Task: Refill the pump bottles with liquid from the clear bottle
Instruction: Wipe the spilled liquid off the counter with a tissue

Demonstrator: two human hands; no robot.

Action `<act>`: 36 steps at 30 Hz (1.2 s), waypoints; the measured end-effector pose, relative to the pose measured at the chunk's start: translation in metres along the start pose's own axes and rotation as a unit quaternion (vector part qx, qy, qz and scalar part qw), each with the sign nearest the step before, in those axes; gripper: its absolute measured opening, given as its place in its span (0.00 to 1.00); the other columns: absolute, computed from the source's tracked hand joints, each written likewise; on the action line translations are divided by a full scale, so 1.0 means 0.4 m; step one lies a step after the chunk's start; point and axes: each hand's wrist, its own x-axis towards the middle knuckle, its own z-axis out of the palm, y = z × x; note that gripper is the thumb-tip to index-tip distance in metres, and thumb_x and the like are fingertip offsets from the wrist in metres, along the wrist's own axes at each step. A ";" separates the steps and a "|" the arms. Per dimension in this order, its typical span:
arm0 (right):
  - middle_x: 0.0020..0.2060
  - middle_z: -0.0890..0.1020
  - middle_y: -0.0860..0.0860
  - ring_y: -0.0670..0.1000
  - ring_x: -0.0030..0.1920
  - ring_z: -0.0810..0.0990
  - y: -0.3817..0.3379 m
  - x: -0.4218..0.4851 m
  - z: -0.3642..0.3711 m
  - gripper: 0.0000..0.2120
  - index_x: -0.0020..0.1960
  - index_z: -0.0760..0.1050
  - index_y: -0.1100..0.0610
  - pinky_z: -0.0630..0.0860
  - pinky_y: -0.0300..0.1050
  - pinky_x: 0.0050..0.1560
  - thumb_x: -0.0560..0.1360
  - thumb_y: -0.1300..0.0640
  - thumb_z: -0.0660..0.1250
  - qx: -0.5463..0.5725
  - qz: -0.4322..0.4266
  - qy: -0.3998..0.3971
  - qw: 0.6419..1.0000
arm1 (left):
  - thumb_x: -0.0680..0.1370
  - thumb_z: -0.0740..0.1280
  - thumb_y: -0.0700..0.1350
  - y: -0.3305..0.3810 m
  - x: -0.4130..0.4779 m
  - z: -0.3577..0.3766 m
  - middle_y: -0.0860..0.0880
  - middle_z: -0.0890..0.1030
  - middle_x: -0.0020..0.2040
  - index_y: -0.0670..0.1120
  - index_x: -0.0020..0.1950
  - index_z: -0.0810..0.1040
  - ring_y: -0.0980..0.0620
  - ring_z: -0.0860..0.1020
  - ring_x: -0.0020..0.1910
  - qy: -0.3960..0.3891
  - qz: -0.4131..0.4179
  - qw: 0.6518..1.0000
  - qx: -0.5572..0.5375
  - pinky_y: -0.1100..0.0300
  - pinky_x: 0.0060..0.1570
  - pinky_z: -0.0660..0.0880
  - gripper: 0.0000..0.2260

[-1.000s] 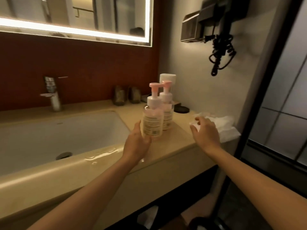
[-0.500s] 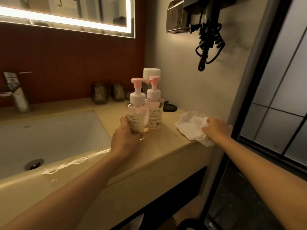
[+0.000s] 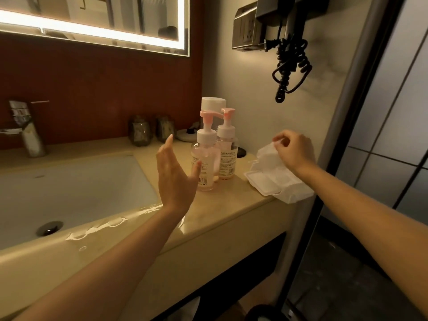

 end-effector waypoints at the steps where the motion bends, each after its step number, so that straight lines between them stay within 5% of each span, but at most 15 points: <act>1: 0.47 0.82 0.56 0.55 0.47 0.79 -0.032 0.000 -0.013 0.08 0.52 0.78 0.59 0.75 0.45 0.45 0.76 0.61 0.62 0.016 -0.012 -0.002 1.000 | 0.71 0.73 0.48 0.010 -0.002 -0.008 0.44 0.65 0.69 0.46 0.73 0.57 0.44 0.70 0.63 0.001 0.019 1.000 -0.015 0.46 0.58 0.73 0.36; 7: 0.45 0.79 0.54 0.51 0.45 0.77 -0.235 -0.055 -0.061 0.07 0.51 0.78 0.58 0.76 0.44 0.46 0.74 0.62 0.65 0.158 -0.008 -0.084 0.984 | 0.68 0.74 0.49 0.082 -0.043 -0.079 0.46 0.67 0.67 0.47 0.69 0.64 0.49 0.69 0.61 -0.159 0.090 0.981 -0.068 0.56 0.56 0.71 0.33; 10: 0.50 0.76 0.51 0.49 0.44 0.75 -0.326 -0.098 -0.072 0.06 0.51 0.78 0.58 0.73 0.35 0.38 0.74 0.63 0.65 0.237 0.013 -0.143 0.961 | 0.68 0.74 0.52 0.095 -0.050 -0.138 0.52 0.67 0.65 0.52 0.71 0.59 0.54 0.69 0.60 -0.200 -0.017 0.973 -0.116 0.60 0.55 0.68 0.36; 12: 0.50 0.74 0.47 0.46 0.39 0.73 -0.383 -0.130 -0.079 0.07 0.50 0.78 0.60 0.72 0.31 0.32 0.74 0.64 0.65 0.279 0.017 -0.175 0.944 | 0.70 0.72 0.53 0.093 -0.039 -0.207 0.54 0.68 0.60 0.52 0.70 0.60 0.56 0.71 0.55 -0.255 -0.148 0.936 -0.193 0.61 0.52 0.70 0.34; 15: 0.44 0.74 0.47 0.45 0.36 0.72 -0.435 -0.169 -0.076 0.07 0.51 0.79 0.61 0.73 0.37 0.40 0.75 0.64 0.64 0.322 0.030 -0.219 0.921 | 0.71 0.70 0.51 0.066 -0.037 -0.293 0.46 0.76 0.58 0.46 0.61 0.71 0.51 0.77 0.52 -0.330 -0.263 0.847 -0.325 0.59 0.51 0.74 0.22; 18: 0.41 0.75 0.51 0.48 0.40 0.73 -0.468 -0.212 -0.046 0.06 0.46 0.77 0.56 0.73 0.41 0.46 0.76 0.63 0.62 0.344 0.064 -0.254 0.901 | 0.71 0.69 0.45 0.028 -0.037 -0.374 0.44 0.77 0.54 0.43 0.60 0.75 0.45 0.77 0.52 -0.280 -0.299 0.806 -0.428 0.56 0.45 0.78 0.18; 23: 0.45 0.78 0.53 0.50 0.46 0.76 -0.487 -0.277 0.035 0.04 0.50 0.75 0.54 0.74 0.42 0.45 0.77 0.59 0.63 0.328 0.112 -0.356 0.868 | 0.67 0.69 0.40 -0.013 -0.001 -0.492 0.43 0.76 0.50 0.44 0.60 0.75 0.44 0.76 0.46 -0.253 -0.282 0.812 -0.444 0.55 0.35 0.77 0.21; 27: 0.57 0.75 0.52 0.52 0.58 0.74 -0.532 -0.292 0.100 0.19 0.64 0.70 0.55 0.73 0.47 0.56 0.78 0.46 0.58 0.352 0.094 -0.347 0.865 | 0.67 0.65 0.43 -0.016 0.027 -0.579 0.44 0.77 0.48 0.46 0.57 0.76 0.47 0.77 0.45 -0.315 -0.256 0.823 -0.398 0.58 0.36 0.77 0.19; 29: 0.58 0.75 0.53 0.54 0.60 0.74 -0.573 -0.305 0.126 0.20 0.64 0.69 0.56 0.72 0.49 0.59 0.79 0.45 0.54 0.389 0.095 -0.399 0.825 | 0.67 0.66 0.42 -0.016 0.046 -0.619 0.44 0.77 0.51 0.48 0.59 0.76 0.46 0.78 0.47 -0.348 -0.261 0.823 -0.366 0.56 0.39 0.78 0.19; 33: 0.57 0.78 0.56 0.57 0.59 0.76 -0.628 -0.344 0.177 0.22 0.63 0.71 0.54 0.73 0.53 0.61 0.79 0.42 0.51 0.474 0.085 -0.555 0.679 | 0.71 0.67 0.37 -0.029 0.084 -0.686 0.45 0.77 0.56 0.53 0.61 0.76 0.44 0.79 0.50 -0.365 -0.256 0.838 -0.315 0.51 0.48 0.79 0.20; 36: 0.54 0.79 0.55 0.55 0.56 0.78 -0.651 -0.359 0.200 0.18 0.63 0.71 0.54 0.75 0.49 0.57 0.79 0.46 0.54 0.492 0.038 -0.611 0.619 | 0.72 0.66 0.36 -0.052 0.095 -0.723 0.41 0.77 0.57 0.54 0.62 0.75 0.41 0.78 0.52 -0.366 -0.257 0.843 -0.298 0.47 0.52 0.77 0.21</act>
